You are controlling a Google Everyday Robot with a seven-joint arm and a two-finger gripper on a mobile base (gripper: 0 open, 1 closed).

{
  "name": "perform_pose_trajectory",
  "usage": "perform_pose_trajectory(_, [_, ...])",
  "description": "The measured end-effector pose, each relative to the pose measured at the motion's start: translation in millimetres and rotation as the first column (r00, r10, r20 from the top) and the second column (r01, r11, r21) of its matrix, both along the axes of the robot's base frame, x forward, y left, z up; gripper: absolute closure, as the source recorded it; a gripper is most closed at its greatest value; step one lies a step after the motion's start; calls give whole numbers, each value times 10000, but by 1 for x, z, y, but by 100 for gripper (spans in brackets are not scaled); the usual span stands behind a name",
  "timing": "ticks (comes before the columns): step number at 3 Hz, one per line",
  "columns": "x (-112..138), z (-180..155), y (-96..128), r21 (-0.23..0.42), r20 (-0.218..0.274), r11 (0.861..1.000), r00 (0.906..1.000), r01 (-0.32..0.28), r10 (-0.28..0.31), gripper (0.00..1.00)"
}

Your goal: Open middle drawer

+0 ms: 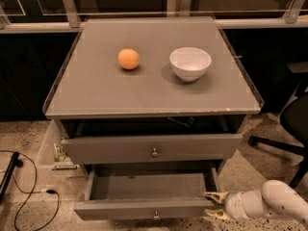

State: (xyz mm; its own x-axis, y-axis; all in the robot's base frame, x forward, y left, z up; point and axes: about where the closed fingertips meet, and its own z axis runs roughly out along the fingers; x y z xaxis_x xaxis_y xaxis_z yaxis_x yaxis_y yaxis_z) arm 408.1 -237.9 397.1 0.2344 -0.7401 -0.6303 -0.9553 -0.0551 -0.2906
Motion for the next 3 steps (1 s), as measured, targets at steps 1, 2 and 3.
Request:
perform_pose_trajectory(1, [0, 0, 0, 0, 0, 10000, 10000, 0, 0, 58])
perform_pose_trajectory(2, [0, 0, 0, 2, -1, 10000, 10000, -1, 1, 35])
perform_pose_trajectory(3, [-2, -5, 12, 328, -220, 9992, 9994, -247, 255, 11])
